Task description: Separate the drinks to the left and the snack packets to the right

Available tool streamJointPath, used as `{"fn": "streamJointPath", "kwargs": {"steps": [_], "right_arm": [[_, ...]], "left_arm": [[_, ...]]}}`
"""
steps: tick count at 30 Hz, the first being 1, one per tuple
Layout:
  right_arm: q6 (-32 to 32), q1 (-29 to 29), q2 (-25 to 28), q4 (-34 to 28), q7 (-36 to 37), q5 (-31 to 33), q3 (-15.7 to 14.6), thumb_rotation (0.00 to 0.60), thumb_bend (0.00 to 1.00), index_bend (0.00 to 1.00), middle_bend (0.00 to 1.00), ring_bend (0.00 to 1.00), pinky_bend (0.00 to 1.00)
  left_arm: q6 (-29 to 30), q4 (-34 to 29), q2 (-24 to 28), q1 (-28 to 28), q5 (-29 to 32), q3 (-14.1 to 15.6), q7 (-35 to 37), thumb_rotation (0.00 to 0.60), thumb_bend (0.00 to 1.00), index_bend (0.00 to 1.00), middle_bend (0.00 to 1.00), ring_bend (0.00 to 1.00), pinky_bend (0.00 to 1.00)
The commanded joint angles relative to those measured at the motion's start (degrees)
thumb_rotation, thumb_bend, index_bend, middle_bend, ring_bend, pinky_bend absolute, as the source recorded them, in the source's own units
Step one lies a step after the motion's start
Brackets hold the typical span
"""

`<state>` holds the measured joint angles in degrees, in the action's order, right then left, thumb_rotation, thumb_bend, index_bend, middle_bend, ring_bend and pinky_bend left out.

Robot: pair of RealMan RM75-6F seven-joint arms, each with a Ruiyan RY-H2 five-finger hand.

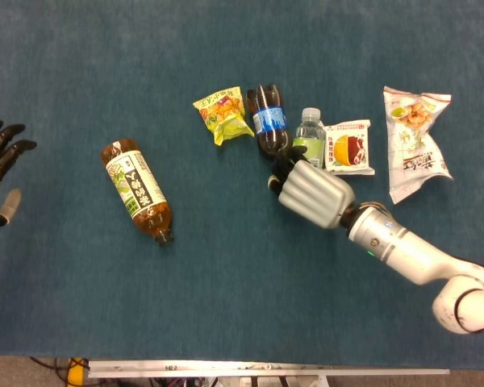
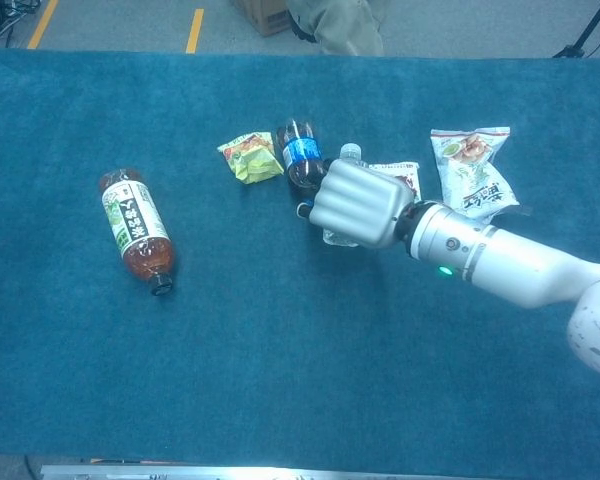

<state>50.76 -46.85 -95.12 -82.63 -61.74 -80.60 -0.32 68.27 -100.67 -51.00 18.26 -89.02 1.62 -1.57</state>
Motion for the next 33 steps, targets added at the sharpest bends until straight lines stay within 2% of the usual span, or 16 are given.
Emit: {"fn": "streamJointPath", "kwargs": {"steps": [1,5,12,18,25,33], "right_arm": [[-0.22,-0.33,-1.09,1.24,0.14,-0.12,0.13,0.6,0.03,0.38,0.38,0.27,0.37],[-0.14,-0.57,-2.44,3.0,0.76,-1.04,-0.11,0.6,0.04,0.46,0.42,0.34,0.37],[1.0,-0.59,-3.27,3.44,3.86,-2.97,0.0,0.6,0.04,0.53,0.46,0.39,0.37],[1.57,-0.9,-3.52,1.78,6.35,-4.66,0.27,0.6,0.04,0.54,0.47,0.42,0.37],[2.46,-1.82,-5.48,-0.79,9.48,-6.14,2.18,0.6,0.04,0.54,0.47,0.42,0.38],[1.79,-2.92,-10.25,0.81,8.43,-6.11,3.41,0.6,0.04,0.54,0.47,0.42,0.38]], "left_arm": [[0.06,-0.11,0.09,0.0,-0.12,-0.02,0.09,0.6,0.45,0.17,0.09,0.05,0.13],[0.08,-0.22,0.21,-0.02,-0.33,0.05,0.15,0.6,0.46,0.16,0.09,0.05,0.13],[0.35,-0.12,0.47,-0.22,-0.59,0.13,0.64,0.6,0.46,0.16,0.09,0.05,0.13],[0.53,-0.04,0.51,-0.29,-0.85,0.15,0.76,0.6,0.46,0.16,0.09,0.05,0.13],[0.8,-0.36,0.9,-0.65,-0.74,0.27,0.5,0.6,0.46,0.16,0.09,0.05,0.13],[1.19,-0.83,1.27,-1.04,-0.73,0.34,0.18,0.6,0.46,0.16,0.09,0.05,0.13]]}}
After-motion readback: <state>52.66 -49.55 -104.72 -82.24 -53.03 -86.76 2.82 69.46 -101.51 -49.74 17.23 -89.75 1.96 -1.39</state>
